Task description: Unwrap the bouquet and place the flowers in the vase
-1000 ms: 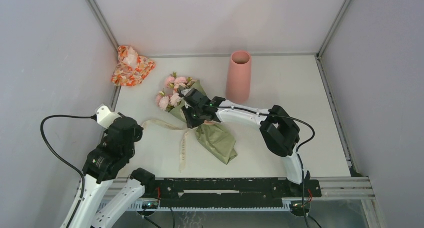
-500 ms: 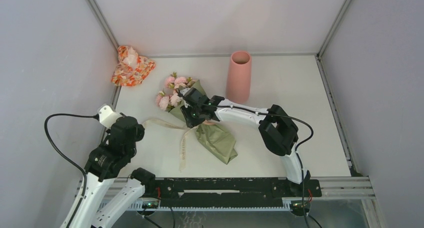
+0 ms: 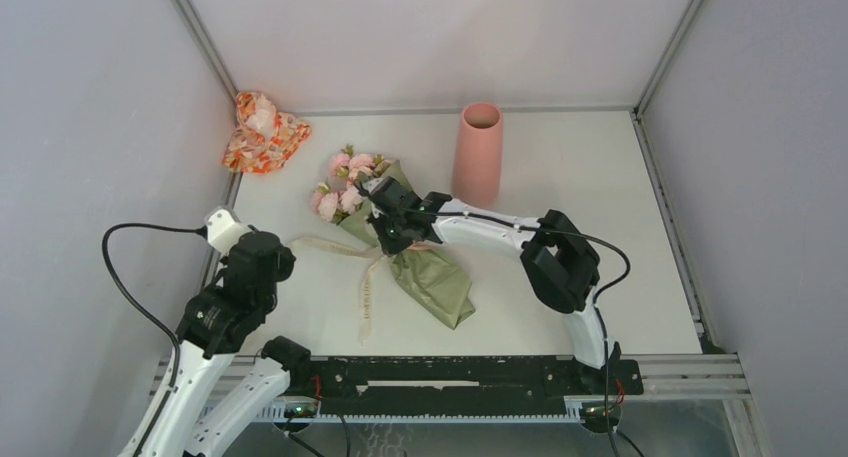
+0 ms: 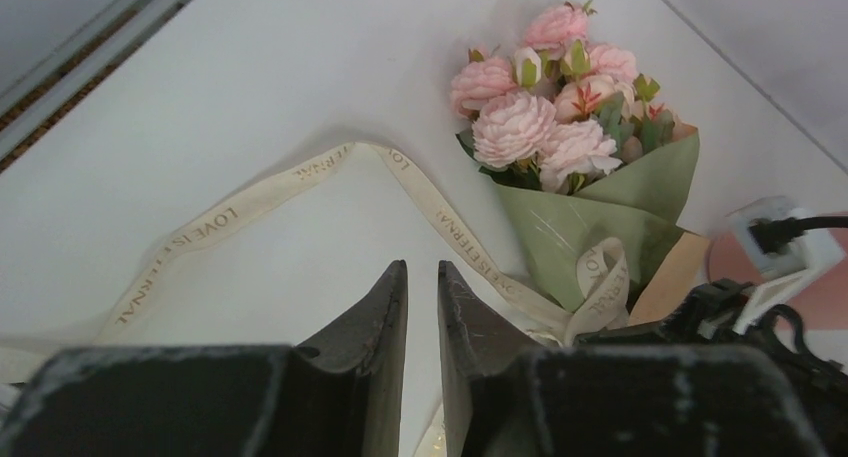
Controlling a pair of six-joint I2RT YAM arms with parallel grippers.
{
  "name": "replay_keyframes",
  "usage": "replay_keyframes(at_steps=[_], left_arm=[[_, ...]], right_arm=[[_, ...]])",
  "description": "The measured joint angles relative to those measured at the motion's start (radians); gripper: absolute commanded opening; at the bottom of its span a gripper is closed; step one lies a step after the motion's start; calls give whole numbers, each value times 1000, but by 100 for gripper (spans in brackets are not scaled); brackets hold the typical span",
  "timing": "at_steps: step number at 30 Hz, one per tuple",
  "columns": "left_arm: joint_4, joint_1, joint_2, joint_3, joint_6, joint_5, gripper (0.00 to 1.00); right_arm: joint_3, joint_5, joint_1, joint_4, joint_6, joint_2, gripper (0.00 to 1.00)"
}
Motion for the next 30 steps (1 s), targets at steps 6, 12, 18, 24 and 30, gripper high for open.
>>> replay_keyframes(at_steps=[6, 12, 18, 24, 30], left_arm=[[81, 0, 14, -56, 30, 80, 21], [189, 0, 45, -114, 62, 172, 20], [289, 0, 71, -167, 97, 257, 18], [365, 0, 119, -190, 123, 314, 16], [374, 0, 95, -190, 130, 305, 17]], right_arm=[[-121, -36, -55, 5, 20, -237, 0], [-201, -86, -176, 53, 56, -480, 0], [-298, -108, -238, 60, 78, -529, 0], [-360, -151, -228, 42, 93, -495, 0], [-355, -235, -139, 89, 118, -482, 0]])
